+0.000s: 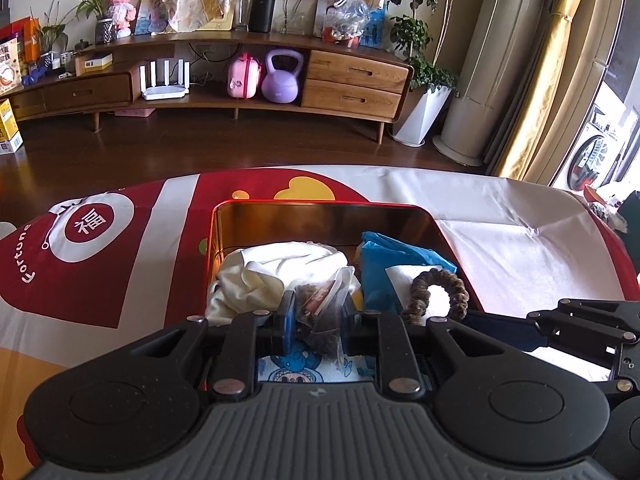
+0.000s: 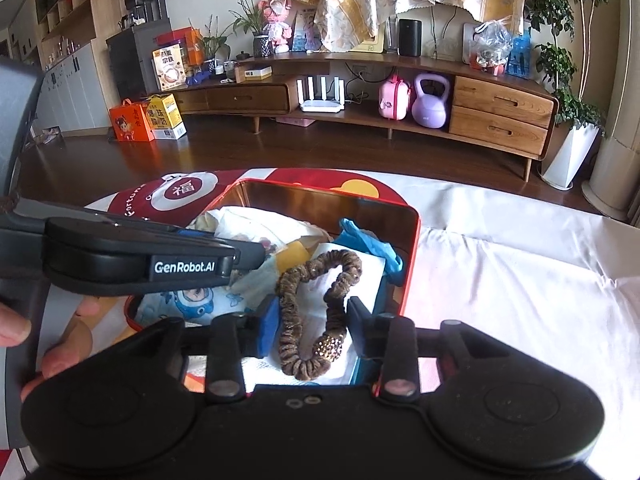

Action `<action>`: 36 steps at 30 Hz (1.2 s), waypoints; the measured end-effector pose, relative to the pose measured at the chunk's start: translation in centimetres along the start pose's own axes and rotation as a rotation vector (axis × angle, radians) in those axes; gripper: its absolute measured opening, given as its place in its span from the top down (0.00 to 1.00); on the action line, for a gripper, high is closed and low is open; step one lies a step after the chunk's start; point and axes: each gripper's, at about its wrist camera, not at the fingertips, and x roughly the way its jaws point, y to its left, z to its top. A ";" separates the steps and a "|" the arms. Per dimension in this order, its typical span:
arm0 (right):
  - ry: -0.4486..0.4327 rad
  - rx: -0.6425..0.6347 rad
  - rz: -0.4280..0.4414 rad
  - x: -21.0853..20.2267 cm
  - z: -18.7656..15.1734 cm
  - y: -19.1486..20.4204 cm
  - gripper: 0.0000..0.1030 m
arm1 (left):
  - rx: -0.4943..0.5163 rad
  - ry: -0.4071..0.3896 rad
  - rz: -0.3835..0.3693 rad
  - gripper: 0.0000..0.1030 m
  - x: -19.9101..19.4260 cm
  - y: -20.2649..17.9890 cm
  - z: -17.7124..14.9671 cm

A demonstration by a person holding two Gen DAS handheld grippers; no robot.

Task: Organize soft objects
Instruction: 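Carry the bracelet and tea bag into the red tin with both grippers, then open both grippers in the tin and withdraw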

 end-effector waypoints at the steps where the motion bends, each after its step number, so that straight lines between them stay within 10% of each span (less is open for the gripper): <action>1: -0.003 -0.001 0.000 -0.2 0.0 0.0 0.62 | 0.000 0.000 0.000 0.77 -0.2 0.0 0.0; 9: -0.023 -0.006 -0.005 -2.1 0.0 0.2 0.45 | 0.021 -0.007 0.001 0.64 -1.9 -0.6 -0.3; 11: -0.025 -0.007 -0.003 -2.5 0.0 0.3 0.42 | 0.025 -0.019 0.001 0.33 -2.5 -0.7 -0.4; 36: -0.178 0.055 0.042 -12.2 -2.8 1.6 0.07 | 0.035 -0.169 -0.008 0.26 -14.7 -0.8 -5.3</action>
